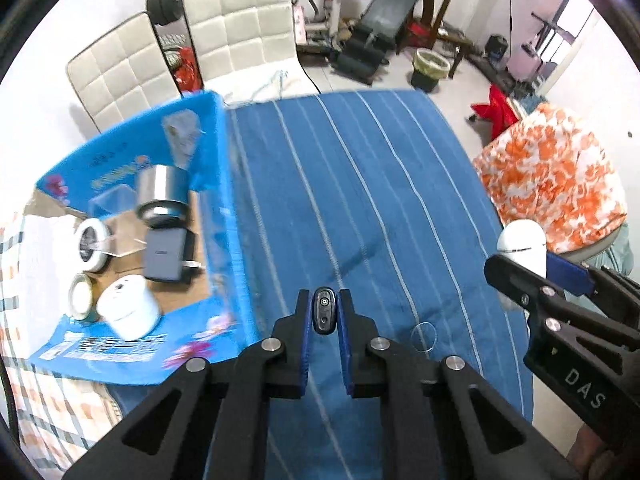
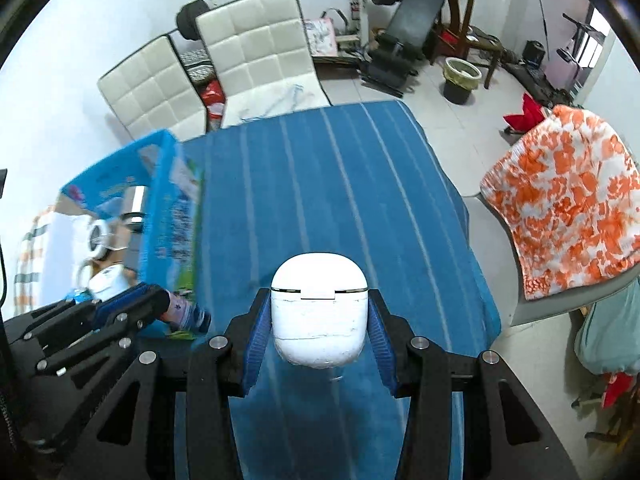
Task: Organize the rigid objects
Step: 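Carry the spray can and earbud case over the carton with both tools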
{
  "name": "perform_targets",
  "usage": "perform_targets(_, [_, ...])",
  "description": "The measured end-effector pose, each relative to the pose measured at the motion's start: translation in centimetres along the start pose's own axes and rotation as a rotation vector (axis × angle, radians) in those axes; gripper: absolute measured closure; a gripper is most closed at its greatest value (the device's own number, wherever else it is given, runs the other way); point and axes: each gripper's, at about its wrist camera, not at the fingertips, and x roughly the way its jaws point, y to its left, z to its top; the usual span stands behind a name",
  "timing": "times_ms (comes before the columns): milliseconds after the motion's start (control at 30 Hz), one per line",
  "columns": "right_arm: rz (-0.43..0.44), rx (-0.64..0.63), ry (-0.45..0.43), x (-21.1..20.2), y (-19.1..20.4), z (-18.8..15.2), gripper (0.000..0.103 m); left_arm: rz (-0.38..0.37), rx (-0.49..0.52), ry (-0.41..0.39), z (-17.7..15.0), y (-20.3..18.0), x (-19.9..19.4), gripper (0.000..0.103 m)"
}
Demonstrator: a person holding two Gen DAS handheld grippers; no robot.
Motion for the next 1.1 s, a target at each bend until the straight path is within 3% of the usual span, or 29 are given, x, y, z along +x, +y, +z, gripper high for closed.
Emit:
perform_targets(233, [0.076, -0.054, -0.012, -2.0, 6.8, 0.2, 0.054, -0.027, -0.090, -0.050, -0.8, 5.9, -4.8, 0.092])
perform_targets(400, [0.145, -0.095, 0.014, 0.0, 13.2, 0.9, 0.054, 0.029, -0.158, -0.110, -0.6, 12.2, -7.2, 0.093])
perform_targets(600, [0.197, -0.110, 0.107, 5.6, 19.2, 1.5, 0.054, 0.076, -0.228, -0.086, 0.0, 19.0, -4.7, 0.093])
perform_targets(767, [0.194, -0.110, 0.194, 10.4, 22.1, 1.4, 0.054, 0.051, -0.280, -0.005, -0.5, 23.5, -1.0, 0.093])
perform_targets(1100, [0.153, -0.101, 0.335, 17.4, 24.6, 0.9, 0.054, -0.007, -0.315, 0.092, -1.4, 25.8, 2.9, 0.093])
